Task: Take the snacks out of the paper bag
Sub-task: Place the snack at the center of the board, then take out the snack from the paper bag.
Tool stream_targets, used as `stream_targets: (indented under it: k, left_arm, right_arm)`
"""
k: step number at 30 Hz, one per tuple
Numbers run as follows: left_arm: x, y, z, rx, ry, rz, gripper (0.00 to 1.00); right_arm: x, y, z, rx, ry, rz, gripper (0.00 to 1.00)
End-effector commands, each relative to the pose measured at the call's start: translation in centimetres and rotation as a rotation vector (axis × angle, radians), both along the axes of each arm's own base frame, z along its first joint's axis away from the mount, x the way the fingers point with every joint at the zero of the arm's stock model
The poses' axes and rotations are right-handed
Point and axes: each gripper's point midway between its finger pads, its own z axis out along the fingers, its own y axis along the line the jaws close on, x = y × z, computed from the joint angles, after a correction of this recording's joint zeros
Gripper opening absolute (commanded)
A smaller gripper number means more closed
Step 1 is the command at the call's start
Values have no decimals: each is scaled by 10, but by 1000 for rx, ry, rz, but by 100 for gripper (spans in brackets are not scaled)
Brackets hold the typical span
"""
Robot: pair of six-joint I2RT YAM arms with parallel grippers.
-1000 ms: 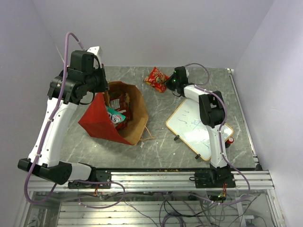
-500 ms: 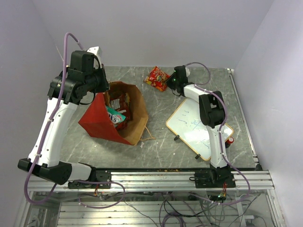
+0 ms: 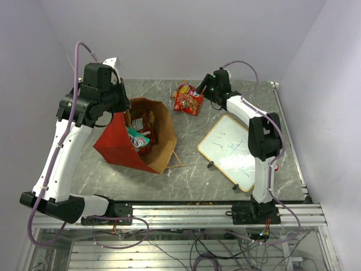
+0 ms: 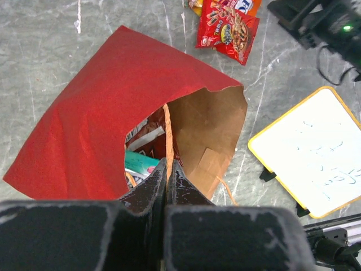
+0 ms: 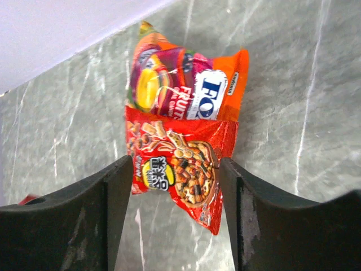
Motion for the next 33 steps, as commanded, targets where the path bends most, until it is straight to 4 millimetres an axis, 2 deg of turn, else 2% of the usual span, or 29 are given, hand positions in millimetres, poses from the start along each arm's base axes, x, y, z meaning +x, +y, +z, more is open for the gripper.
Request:
stream_targets:
  k: [1,2,3,11,14,18,20,24,28,29,31,33]
  left_arm:
    - [-8,-4,11,-67,-48,7,7]
    - [-8,-4,10,-68,-44,8,7]
    - [-9,-3,8,-65,-39,12,7]
    - [-10,-3,3,-60,-19,15,7]
    - [-13,-4,-2,-65,-10,5,7]
    - [-20,-13,-5,-93,-2,-54,7]
    - [-25,-18,-4,-114,-5,-82,7]
    - [-32,-21,-5,-145,5,-95,7]
    - [-38,-20,-7,-148,28,-89,7]
    - [-39,-20,-7,-151,34,-86,7]
    - [-41,-20,-5,-166,45,-73,7]
    - [-42,-24,-3,-189,60,-81,7]
  right_arm:
    - [-23,-10,48,-131,-87,104,65]
    - [-29,-11,63,-142,-113,127,66]
    - [-34,-11,67,-156,-123,149,67]
    - [-63,14,62,-203,-131,367,68]
    - [-74,24,69,-216,-146,418,68]
    - [-95,40,95,-204,-208,497,69]
    - [-114,52,112,-189,-277,559,68]
    - [-153,83,139,-155,-379,676,68]
    - [-210,138,156,-161,-476,810,68]
    - [-217,144,158,-165,-490,804,68]
    - [-238,167,165,-123,-506,781,68]
    - [-253,185,168,-3,-461,749,68]
